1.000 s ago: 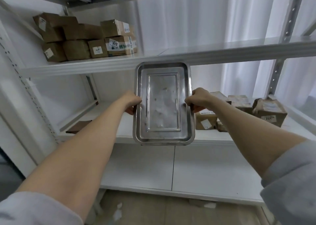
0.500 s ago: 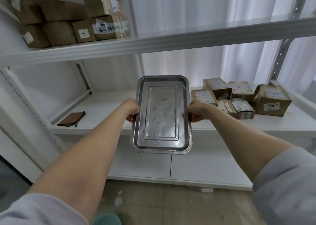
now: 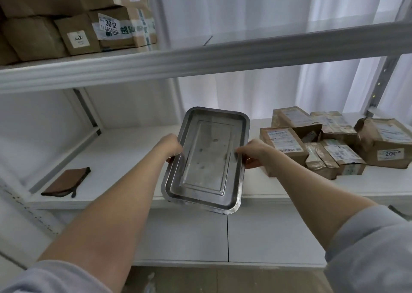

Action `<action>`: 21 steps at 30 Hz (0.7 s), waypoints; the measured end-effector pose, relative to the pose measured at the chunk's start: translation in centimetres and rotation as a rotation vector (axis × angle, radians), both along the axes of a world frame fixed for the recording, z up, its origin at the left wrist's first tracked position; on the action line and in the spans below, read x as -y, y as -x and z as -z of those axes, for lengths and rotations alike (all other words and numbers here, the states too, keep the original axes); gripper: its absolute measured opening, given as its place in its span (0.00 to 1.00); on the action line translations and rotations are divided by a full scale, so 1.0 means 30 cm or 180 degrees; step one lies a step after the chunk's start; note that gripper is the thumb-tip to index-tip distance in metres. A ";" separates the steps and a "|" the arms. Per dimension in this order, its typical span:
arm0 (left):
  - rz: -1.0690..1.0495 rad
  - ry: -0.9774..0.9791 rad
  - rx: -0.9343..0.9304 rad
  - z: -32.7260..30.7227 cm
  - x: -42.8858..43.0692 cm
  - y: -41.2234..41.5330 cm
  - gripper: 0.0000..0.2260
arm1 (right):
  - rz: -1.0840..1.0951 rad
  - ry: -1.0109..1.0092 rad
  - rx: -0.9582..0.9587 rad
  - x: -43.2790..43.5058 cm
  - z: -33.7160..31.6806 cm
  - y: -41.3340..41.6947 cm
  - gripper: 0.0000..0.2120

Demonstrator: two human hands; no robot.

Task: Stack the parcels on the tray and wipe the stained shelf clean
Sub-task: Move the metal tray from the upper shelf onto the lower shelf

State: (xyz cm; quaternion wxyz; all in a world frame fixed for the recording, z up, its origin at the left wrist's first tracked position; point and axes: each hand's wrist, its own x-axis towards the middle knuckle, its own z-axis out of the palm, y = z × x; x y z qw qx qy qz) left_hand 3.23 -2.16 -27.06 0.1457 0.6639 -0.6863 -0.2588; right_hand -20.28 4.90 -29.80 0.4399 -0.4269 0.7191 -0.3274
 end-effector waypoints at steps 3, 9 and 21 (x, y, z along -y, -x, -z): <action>-0.0011 0.0160 -0.0061 0.003 0.137 -0.012 0.08 | 0.0071 -0.0046 0.0103 0.118 0.010 -0.009 0.11; 0.0148 0.0294 0.0003 0.017 0.379 -0.013 0.13 | 0.0213 -0.0187 0.0286 0.291 0.038 -0.002 0.10; 0.1038 0.0326 0.0526 0.077 0.579 0.087 0.22 | 0.0511 0.0343 -0.0285 0.442 0.069 0.056 0.26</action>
